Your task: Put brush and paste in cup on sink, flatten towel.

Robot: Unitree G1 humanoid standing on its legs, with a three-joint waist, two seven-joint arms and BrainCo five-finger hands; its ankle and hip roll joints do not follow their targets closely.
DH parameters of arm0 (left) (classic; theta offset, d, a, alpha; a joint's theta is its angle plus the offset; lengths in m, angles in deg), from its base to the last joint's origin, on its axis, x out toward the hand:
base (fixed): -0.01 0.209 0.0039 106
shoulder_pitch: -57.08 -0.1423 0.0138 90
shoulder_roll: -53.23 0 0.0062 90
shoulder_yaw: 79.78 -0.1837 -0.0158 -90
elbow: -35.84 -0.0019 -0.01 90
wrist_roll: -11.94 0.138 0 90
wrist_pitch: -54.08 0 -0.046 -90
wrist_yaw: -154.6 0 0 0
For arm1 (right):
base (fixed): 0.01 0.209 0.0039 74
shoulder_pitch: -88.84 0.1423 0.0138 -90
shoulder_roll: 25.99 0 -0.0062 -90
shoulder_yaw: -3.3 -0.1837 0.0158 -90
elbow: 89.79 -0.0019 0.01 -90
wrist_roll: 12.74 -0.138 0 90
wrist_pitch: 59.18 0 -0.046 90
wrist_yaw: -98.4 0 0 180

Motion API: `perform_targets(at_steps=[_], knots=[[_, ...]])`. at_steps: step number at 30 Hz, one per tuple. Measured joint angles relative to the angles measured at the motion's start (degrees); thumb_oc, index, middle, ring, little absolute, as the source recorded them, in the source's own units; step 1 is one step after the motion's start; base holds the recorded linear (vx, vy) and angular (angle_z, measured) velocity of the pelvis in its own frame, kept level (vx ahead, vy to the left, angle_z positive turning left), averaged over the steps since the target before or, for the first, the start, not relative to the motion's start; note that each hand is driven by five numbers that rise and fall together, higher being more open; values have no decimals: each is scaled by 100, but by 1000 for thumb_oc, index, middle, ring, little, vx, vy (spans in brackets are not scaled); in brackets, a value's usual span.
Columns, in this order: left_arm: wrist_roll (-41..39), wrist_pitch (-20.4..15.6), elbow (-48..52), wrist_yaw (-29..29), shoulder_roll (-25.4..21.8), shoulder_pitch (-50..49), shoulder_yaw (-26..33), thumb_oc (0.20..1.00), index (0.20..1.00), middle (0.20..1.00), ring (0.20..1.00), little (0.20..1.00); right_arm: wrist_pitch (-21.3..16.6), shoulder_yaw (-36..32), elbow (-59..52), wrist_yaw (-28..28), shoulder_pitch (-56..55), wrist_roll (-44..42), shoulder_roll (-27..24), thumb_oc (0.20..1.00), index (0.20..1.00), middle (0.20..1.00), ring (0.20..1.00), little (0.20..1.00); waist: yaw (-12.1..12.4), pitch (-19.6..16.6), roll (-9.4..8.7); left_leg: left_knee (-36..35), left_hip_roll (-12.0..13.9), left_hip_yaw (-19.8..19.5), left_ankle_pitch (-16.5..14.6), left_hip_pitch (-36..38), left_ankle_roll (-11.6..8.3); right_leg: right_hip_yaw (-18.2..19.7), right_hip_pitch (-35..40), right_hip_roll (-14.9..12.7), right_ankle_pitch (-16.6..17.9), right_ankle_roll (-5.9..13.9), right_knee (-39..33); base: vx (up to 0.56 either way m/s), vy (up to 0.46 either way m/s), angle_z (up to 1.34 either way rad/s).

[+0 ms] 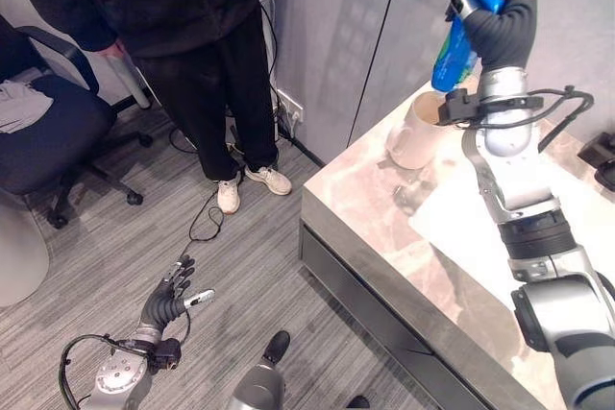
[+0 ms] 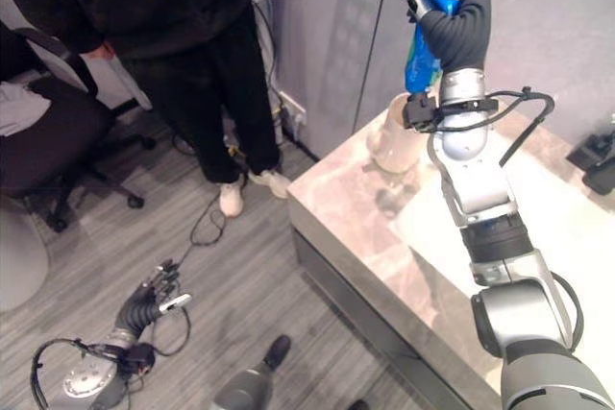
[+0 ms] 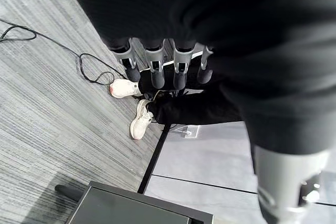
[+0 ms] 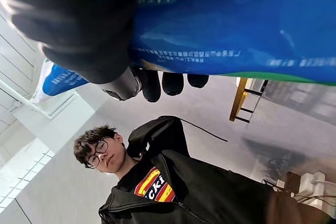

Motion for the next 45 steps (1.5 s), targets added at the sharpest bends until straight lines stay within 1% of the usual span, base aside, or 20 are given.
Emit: perform_targets(at_steps=[3,12,18,25,29,32,34,39,40,41,42,45], knots=[[44,0,1,-3,-1,-8,-85,1000,1000,1000,1000,1000,13,16,239,2,-12,-199,80,200,200,200,200,200,-1,0,0,-1,1,1,-1,-7,-1,5,-7,0,0,1,0,0,0,0],[49,0,-1,4,-2,3,-86,1000,1000,1000,1000,1000,13,16,243,1,-96,-215,122,200,200,200,200,200,-11,2,3,-5,0,4,-1,-13,-1,5,-16,-2,0,1,0,0,0,0],[50,0,-2,110,-2,33,-105,1000,1000,1000,1000,1000,13,62,283,1,-98,-238,142,200,200,200,200,200,-17,2,3,-4,0,9,-1,-13,-2,12,-18,-2,0,1,0,0,0,0],[50,0,-1,111,-2,39,-130,1000,1000,1000,1000,1000,25,98,600,1,-102,-245,168,200,200,200,200,200,-19,1,3,-4,1,15,-1,-25,-2,21,-32,-2,0,0,0,0,0,0],[54,-1,0,112,-6,50,-133,1000,1000,1000,1000,1000,58,109,919,4,-105,-412,185,200,200,200,200,200,-19,-5,6,11,11,43,1,-124,1,58,-143,5,19,-2,1,-5,-1,-4],[134,-4,-1,119,-17,82,-161,1000,1000,1000,1000,1000,61,110,1074,8,-103,-415,305,200,200,200,200,200,-18,-5,6,11,9,85,1,-114,1,83,-145,-3,19,-2,0,-2,-2,-3],[269,-4,-9,141,-18,148,-254,1000,1000,1000,1000,1000,97,110,1108,11,-103,-415,345,200,200,200,200,200,-16,-5,7,11,10,102,1,-118,1,86,-151,-2,19,-1,0,0,0,0],[273,-5,-9,154,-18,165,-315,1000,1000,1000,1000,1000,106,109,1108,77,-103,-415,362,206,206,206,206,206,-17,-2,10,11,13,115,1,-116,1,92,-153,-1,19,-1,0,0,0,0],[273,-5,-9,154,-17,165,-315,1000,1000,1000,1000,1000,106,109,1108,113,-103,-415,368,495,495,495,495,495,-17,-2,10,11,13,115,1,-116,1,92,-153,-1,19,-1,0,0,0,0],[272,-5,-9,154,-17,165,-315,1000,1000,1000,1000,1000,106,109,1108,117,-103,-415,369,617,617,617,617,617,-18,-2,10,10,13,115,1,-117,1,92,-153,-1,19,-1,0,0,0,0],[272,-5,-10,155,-17,165,-315,1000,1000,1000,1000,1000,106,109,1108,121,-103,-415,370,1000,1000,1000,1000,1000,-18,-2,10,9,13,117,1,-117,1,94,-154,-1,19,-1,0,0,0,0],[274,-6,-29,157,-17,165,-315,1000,1000,1000,1000,1000,115,112,1112,125,-100,-414,371,1000,1000,1000,1000,1000,-20,-2,10,8,16,123,1,-120,1,99,-162,0,19,-1,0,0,0,0]])
